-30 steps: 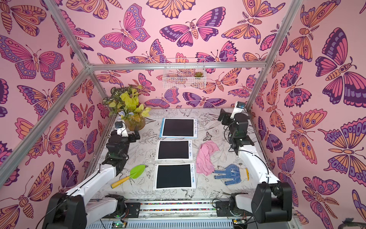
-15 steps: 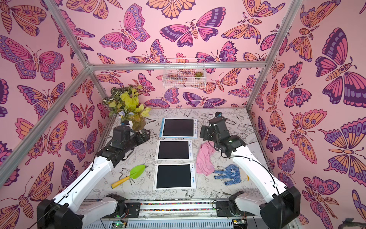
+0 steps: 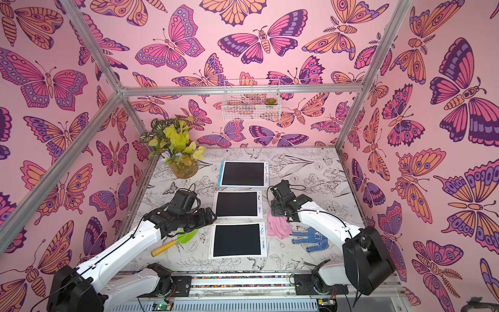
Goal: Wipe the drawing tablet
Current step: Pick up the cleaning item at the center of the board.
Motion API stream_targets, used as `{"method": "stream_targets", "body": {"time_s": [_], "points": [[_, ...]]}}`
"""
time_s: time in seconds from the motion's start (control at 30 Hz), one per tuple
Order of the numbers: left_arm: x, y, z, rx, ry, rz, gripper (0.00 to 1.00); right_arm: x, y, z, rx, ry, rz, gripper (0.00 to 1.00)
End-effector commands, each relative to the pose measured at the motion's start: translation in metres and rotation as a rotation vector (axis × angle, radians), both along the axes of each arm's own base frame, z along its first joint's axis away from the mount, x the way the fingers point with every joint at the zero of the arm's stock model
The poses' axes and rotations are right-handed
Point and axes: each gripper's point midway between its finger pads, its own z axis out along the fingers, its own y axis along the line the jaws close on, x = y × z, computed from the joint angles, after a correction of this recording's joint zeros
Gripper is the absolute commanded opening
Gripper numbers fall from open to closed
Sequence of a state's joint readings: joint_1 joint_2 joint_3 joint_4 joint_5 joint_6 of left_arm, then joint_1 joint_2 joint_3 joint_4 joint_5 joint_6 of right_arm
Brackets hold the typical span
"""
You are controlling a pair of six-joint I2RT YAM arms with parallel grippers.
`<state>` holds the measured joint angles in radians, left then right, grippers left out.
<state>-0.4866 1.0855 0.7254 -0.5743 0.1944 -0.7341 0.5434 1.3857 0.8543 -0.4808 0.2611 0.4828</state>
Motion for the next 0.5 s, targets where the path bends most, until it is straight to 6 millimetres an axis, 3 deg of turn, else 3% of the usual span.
{"method": "stream_targets", "body": {"time_s": [0.0,0.23,0.47], "points": [[-0.011,0.002,-0.008,0.001,0.028,0.0,0.84,0.014,0.012,0.0,0.066,-0.058,0.028,0.82],[-0.016,-0.001,-0.011,-0.008,0.035,-0.016,0.83,0.022,0.002,-0.018,0.154,-0.035,-0.039,0.79],[-0.018,-0.005,-0.015,-0.018,0.04,-0.042,0.83,0.024,0.0,-0.021,0.16,-0.004,-0.036,0.79]]}}
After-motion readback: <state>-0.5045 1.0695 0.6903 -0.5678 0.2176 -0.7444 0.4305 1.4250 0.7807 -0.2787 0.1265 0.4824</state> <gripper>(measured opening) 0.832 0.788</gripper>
